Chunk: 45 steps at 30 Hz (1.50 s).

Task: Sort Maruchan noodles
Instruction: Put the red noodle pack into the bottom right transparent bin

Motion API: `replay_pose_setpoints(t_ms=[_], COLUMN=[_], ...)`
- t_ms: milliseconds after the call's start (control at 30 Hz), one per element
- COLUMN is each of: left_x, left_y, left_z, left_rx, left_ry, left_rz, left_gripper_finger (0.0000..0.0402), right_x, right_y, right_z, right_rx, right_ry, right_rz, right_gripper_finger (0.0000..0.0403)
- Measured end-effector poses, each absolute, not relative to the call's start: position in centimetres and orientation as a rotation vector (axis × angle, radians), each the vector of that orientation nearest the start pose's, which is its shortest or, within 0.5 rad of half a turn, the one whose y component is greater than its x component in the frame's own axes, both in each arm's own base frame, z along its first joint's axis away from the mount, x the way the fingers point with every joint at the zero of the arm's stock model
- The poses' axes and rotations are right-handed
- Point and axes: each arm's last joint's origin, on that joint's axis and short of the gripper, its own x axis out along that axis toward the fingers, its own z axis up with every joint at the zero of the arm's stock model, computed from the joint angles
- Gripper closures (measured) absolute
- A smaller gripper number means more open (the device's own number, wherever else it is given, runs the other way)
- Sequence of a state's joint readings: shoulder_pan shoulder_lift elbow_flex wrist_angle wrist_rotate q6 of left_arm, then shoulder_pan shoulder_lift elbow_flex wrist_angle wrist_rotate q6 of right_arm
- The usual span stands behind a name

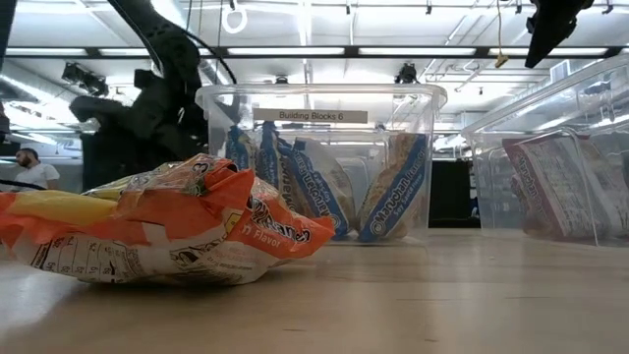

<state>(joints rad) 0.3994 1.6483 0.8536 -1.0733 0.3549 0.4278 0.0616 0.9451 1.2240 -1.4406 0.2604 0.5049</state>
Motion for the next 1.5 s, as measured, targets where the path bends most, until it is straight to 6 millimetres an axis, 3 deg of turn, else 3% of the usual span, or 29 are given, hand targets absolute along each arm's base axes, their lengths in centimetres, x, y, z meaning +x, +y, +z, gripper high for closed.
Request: replay_pose_setpoints(t_ms=[200,533,667,833,933,1100,1267,1500], left_x=[20.5,20.3,20.3,20.2,20.0,20.6,21.5,21.3], left_y=[8.4,9.0,9.0,8.9,8.8,8.9,8.2,5.8], left_z=[13.0,12.1,12.1,12.2,12.6,16.1,22.2,30.7], left_rx=[-0.357,-0.372,-0.369,-0.386,-0.430,-0.490,-0.501,-0.415], left_ry=[1.782,1.798,1.803,1.811,1.855,1.889,1.859,1.572], left_rz=[-0.414,-0.426,-0.425,-0.429,-0.415,-0.339,-0.228,-0.092], left_gripper_finger=[0.0220,0.0244,0.0288,0.0385,0.0392,0.0397,0.0398,0.0400], right_x=[12.3,12.3,12.3,12.5,12.9,13.8,15.0,15.9], right_y=[0.0,-0.1,-0.2,-0.4,-0.4,-0.5,-0.5,-0.3], right_z=[35.5,35.5,35.6,35.7,36.0,36.6,37.6,38.5], right_rx=[0.253,0.212,0.172,0.120,0.086,0.045,0.070,0.122], right_ry=[1.071,1.062,1.047,1.007,0.963,0.853,0.696,0.568], right_rz=[-0.454,-0.473,-0.505,-0.534,-0.535,-0.535,-0.525,-0.490], right_gripper_finger=[0.0207,0.0207,0.0207,0.0207,0.0207,0.0207,0.0207,0.0193])
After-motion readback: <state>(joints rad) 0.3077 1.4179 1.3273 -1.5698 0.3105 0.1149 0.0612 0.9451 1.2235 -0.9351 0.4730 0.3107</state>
